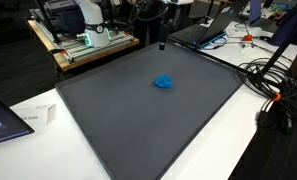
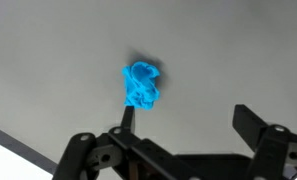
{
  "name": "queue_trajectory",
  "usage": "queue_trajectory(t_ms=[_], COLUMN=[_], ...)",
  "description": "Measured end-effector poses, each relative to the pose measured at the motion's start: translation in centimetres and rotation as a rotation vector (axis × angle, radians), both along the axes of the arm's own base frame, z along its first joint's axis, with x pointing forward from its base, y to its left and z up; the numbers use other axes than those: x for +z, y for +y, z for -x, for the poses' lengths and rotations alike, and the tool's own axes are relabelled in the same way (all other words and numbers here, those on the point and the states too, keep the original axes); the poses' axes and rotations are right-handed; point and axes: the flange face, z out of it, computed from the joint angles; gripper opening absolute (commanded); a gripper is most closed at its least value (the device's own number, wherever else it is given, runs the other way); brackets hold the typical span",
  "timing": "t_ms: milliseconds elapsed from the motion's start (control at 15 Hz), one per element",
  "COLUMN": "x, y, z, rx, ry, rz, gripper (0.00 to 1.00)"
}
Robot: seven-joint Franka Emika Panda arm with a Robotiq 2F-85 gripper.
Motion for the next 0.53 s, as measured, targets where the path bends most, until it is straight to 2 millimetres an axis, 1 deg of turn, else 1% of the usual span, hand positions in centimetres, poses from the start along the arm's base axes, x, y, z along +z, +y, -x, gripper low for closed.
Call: queue_trajectory(t_ms=[267,533], x=[1.1,1.2], y=[1.9,3.3], z=[2.3,4.7], rx=[-0.150,-0.275], ry=[-0.050,-0.137], rz=[-0.005,-0.039], gripper=[1.00,1.00])
